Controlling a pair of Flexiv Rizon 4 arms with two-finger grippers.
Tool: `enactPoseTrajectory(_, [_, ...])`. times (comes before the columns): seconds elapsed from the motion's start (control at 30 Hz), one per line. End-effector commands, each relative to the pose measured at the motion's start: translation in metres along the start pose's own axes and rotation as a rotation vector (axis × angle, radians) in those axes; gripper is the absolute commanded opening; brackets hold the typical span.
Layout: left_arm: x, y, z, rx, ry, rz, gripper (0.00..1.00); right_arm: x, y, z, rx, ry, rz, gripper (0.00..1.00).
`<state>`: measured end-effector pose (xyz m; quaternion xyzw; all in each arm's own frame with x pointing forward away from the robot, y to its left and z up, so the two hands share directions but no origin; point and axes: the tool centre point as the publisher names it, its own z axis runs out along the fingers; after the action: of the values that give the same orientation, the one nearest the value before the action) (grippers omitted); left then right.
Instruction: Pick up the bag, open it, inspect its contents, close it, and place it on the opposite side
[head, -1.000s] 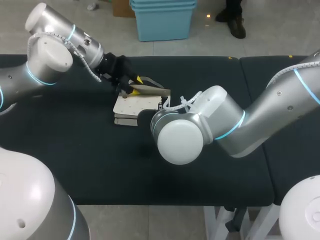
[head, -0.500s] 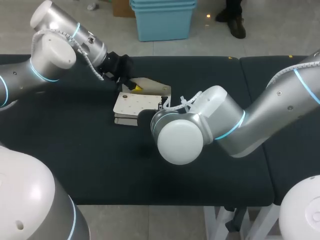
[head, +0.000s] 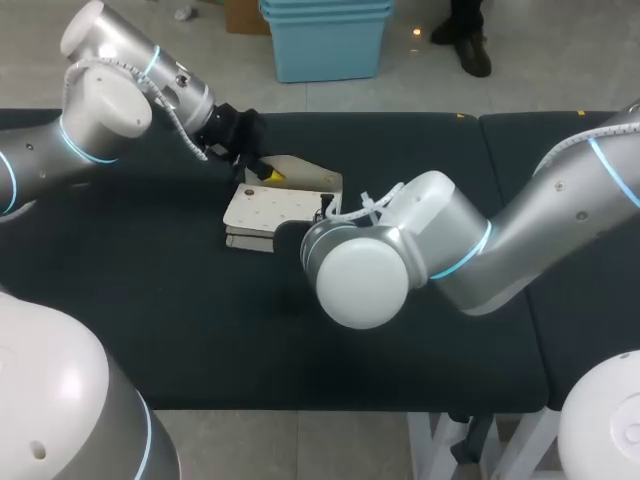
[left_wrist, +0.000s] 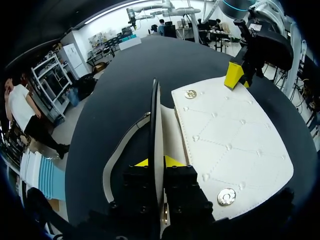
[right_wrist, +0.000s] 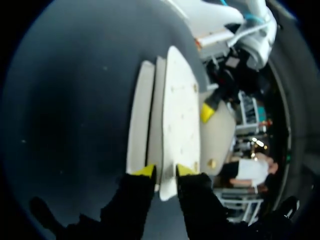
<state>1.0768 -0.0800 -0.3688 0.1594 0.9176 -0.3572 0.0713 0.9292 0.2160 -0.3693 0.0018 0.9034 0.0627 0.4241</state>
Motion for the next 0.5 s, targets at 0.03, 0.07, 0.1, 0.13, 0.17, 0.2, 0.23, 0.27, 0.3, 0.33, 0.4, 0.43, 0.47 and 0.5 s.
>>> enactPoseTrajectory(0.03, [0.0, -0.003, -0.003, 0.006, -0.01, 0.001, 0.0, -0.007, -0.001, -0.016, -0.01, 0.005, -0.002, 1.0])
enactPoseTrajectory(0.07, [-0.001, -0.004, -0.005, 0.009, -0.018, 0.003, 0.0, -0.009, -0.001, -0.022, -0.021, 0.004, 0.004, 1.0])
enactPoseTrajectory(0.1, [-0.002, -0.006, -0.008, 0.011, -0.024, 0.007, 0.0, -0.011, -0.001, -0.026, -0.029, 0.003, 0.005, 1.0])
enactPoseTrajectory(0.13, [-0.003, -0.008, -0.01, 0.01, -0.031, 0.012, 0.0, -0.014, -0.002, -0.031, -0.034, 0.003, 0.009, 1.0])
enactPoseTrajectory(0.17, [-0.004, -0.011, -0.013, 0.008, -0.035, 0.017, 0.0, -0.017, -0.002, -0.035, -0.038, 0.002, 0.015, 1.0])
enactPoseTrajectory(0.2, [-0.005, -0.013, -0.015, 0.008, -0.039, 0.021, 0.0, -0.02, -0.002, -0.039, -0.041, 0.003, 0.02, 1.0])
enactPoseTrajectory(0.23, [-0.006, -0.016, -0.017, 0.007, -0.045, 0.025, 0.0, -0.023, -0.002, -0.043, -0.039, 0.003, 0.024, 1.0])
enactPoseTrajectory(0.27, [-0.008, -0.018, -0.02, 0.007, -0.048, 0.028, 0.0, -0.025, -0.001, -0.046, -0.036, 0.002, 0.024, 1.0])
enactPoseTrajectory(0.3, [-0.009, -0.02, -0.021, 0.007, -0.051, 0.034, 0.0, -0.028, -0.001, -0.049, -0.033, 0.002, 0.024, 1.0])
enactPoseTrajectory(0.33, [-0.009, -0.021, -0.023, 0.007, -0.053, 0.036, 0.0, -0.03, -0.001, -0.051, -0.029, 0.0, 0.022, 1.0])
enactPoseTrajectory(0.4, [-0.01, -0.025, -0.025, 0.001, -0.053, 0.044, 0.0, -0.035, 0.001, -0.056, -0.027, -0.003, 0.017, 1.0])
enactPoseTrajectory(0.43, [-0.01, -0.026, -0.026, 0.0, -0.053, 0.046, 0.0, -0.037, 0.001, -0.058, -0.027, -0.003, 0.016, 0.92])
enactPoseTrajectory(0.47, [-0.01, -0.027, -0.027, -0.002, -0.053, 0.047, 0.0, -0.04, 0.002, -0.059, -0.023, -0.001, 0.014, 0.5])
enactPoseTrajectory(0.5, [-0.01, -0.029, -0.028, -0.003, -0.054, 0.048, 0.0, -0.042, 0.003, -0.06, -0.021, 0.0, 0.013, 0.31])
